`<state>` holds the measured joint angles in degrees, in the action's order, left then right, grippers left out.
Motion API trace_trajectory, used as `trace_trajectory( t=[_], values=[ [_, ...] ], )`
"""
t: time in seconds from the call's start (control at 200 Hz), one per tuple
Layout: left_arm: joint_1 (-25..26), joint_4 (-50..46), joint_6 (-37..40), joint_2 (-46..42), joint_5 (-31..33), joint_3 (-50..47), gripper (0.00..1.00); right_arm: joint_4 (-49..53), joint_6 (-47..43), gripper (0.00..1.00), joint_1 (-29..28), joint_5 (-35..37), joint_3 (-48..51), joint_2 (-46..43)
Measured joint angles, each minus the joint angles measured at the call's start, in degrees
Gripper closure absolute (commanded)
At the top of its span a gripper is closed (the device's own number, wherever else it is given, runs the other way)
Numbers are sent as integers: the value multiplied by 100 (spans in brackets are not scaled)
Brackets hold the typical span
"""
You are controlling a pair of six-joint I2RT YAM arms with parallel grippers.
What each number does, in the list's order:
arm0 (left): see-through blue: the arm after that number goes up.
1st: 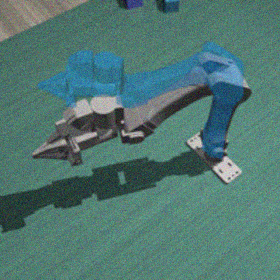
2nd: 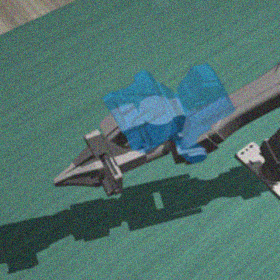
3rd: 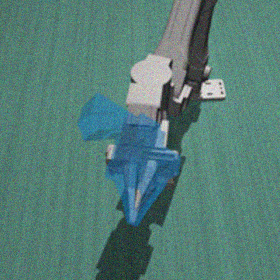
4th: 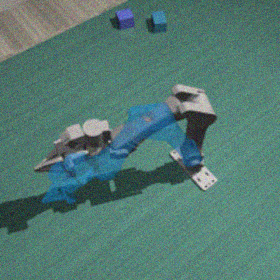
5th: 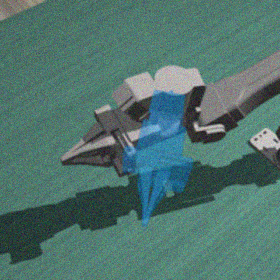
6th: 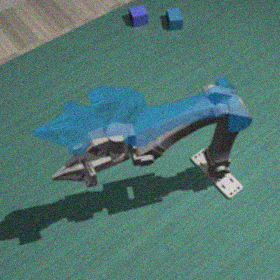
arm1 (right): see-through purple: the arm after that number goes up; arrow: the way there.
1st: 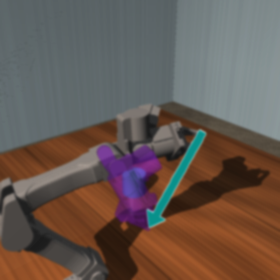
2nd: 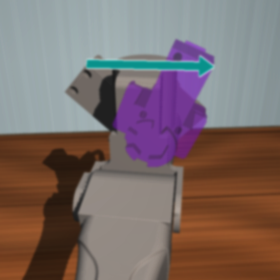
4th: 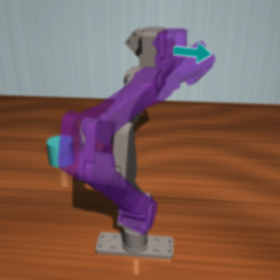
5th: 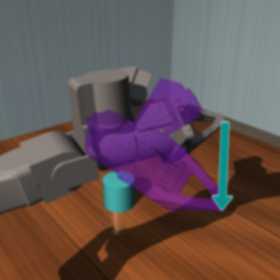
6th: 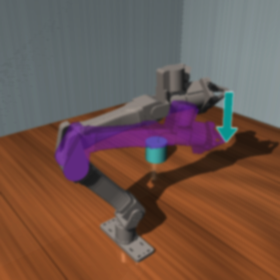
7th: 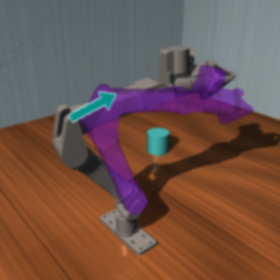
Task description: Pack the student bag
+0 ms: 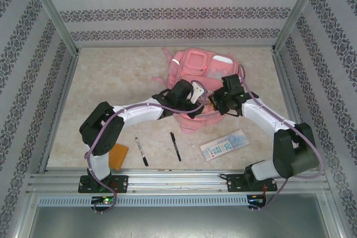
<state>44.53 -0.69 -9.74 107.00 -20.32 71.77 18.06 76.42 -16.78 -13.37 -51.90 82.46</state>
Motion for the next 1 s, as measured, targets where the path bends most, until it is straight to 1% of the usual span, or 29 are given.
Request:
trace_trajectory(
  t=[0.135,0.215,0.29,0.335,0.38,0.44,0.48,0.53,0.635,0.699,0.809,0.909,0.924,0.949,0.979,0.999],
  values=[
    [-175,129,205,-240,37,-407,100,289,-634,100,173,-76,-264,9],
    [-535,87,330,-566,-35,-728,100,422,-1056,100,402,-332,-396,15],
    [-970,-87,494,-820,-70,-918,100,428,-1440,100,723,-715,-549,129],
    [-1217,-232,623,-896,-68,-942,100,442,-1679,86,916,-970,-680,297],
    [-1362,-254,754,-905,-70,-940,100,492,-1888,72,1056,-1198,-859,527],
    [-1423,-282,866,-905,-107,-940,100,514,-2129,59,1115,-1355,-1034,802],
    [-1416,-332,872,-905,-153,-940,100,511,-2232,54,1121,-1355,-1049,881],
    [-1366,-372,833,-905,-203,-940,100,577,-2142,47,1145,-1298,-1038,876],
    [-1084,-380,643,-901,-212,-920,100,575,-1794,39,1119,-1132,-885,588],
    [-787,-354,485,-846,-238,-800,100,662,-1432,38,951,-946,-710,260],
    [-356,-245,181,-570,-437,-365,100,778,-612,38,341,-540,-411,-286],
    [-107,-46,-42,-380,-540,-111,100,671,35,39,-68,-282,-79,-472],
    [-85,-15,-85,-365,-546,-101,100,662,103,40,-87,-240,-50,-466],
    [-66,20,-133,-348,-562,-101,100,632,214,44,-111,-199,-15,-433],
    [-55,33,-188,-317,-581,-101,100,614,341,51,-118,-157,-9,-369],
    [-52,46,-210,-295,-588,-101,100,590,350,59,-136,-136,-9,-323]
  ],
)
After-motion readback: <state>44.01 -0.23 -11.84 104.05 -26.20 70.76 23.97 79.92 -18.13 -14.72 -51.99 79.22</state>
